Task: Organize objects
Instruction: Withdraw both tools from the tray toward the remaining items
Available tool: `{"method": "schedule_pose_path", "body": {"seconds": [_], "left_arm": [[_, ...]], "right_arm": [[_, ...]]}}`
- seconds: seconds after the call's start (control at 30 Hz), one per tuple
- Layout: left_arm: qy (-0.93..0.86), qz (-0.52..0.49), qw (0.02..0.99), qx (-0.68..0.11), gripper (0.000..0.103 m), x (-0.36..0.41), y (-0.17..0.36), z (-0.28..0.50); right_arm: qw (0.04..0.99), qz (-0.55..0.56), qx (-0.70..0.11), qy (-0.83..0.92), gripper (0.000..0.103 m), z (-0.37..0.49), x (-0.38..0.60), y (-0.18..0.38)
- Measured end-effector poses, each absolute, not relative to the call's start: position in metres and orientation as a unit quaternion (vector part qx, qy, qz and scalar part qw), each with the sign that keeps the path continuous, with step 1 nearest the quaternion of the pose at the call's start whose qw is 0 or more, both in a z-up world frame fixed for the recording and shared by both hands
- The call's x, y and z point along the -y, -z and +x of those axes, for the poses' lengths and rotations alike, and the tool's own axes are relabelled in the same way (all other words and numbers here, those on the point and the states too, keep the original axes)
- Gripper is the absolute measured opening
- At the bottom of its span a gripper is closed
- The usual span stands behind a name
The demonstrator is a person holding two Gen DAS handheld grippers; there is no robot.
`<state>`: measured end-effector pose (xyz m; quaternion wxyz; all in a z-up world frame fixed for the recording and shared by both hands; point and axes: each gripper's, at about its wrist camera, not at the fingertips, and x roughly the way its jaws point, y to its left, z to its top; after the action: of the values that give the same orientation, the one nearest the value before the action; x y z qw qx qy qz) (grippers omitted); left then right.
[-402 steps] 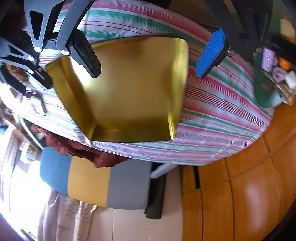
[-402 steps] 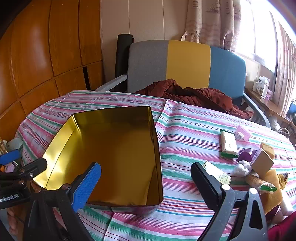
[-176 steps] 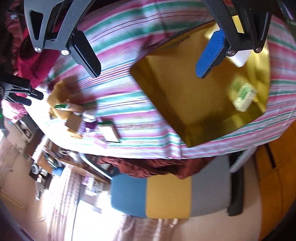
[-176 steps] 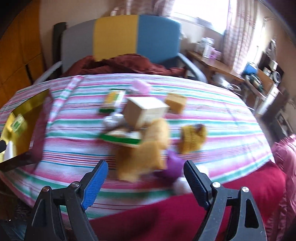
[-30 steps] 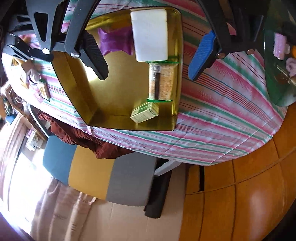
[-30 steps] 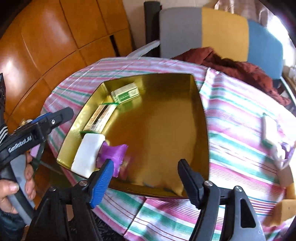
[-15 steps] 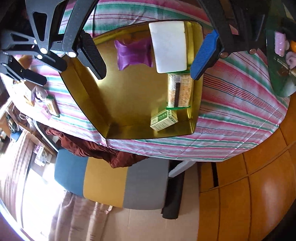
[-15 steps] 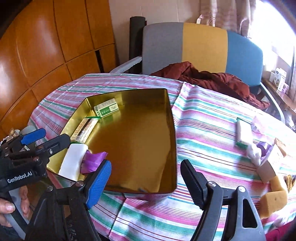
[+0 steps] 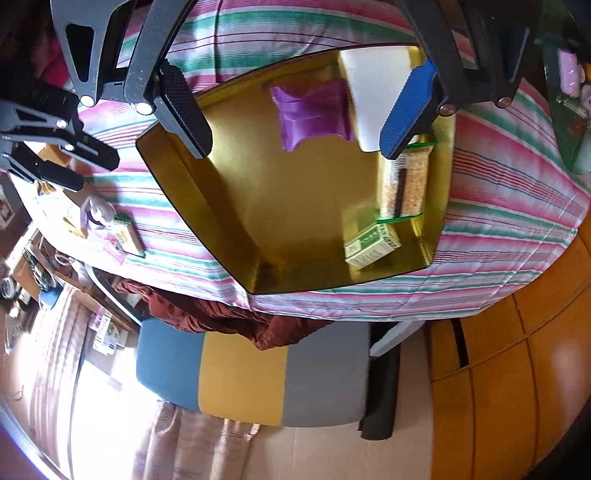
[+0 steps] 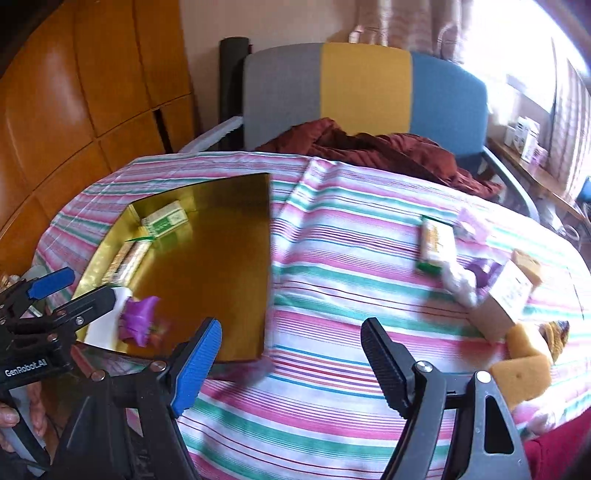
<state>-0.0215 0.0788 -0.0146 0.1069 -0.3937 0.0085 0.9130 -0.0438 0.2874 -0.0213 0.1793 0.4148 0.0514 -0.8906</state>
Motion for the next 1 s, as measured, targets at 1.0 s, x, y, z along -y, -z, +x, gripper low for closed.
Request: {"method": "schedule_pose_path", "body": {"seconds": [1.0], "left_arm": [[-0.876,-0.404,0.255,-0.073,0.093,-0.178,0.018,-0.020]], "right_arm": [[0.064,0.631,-0.157,0.757,0.079,-0.087,-0.552,0.065]]}}
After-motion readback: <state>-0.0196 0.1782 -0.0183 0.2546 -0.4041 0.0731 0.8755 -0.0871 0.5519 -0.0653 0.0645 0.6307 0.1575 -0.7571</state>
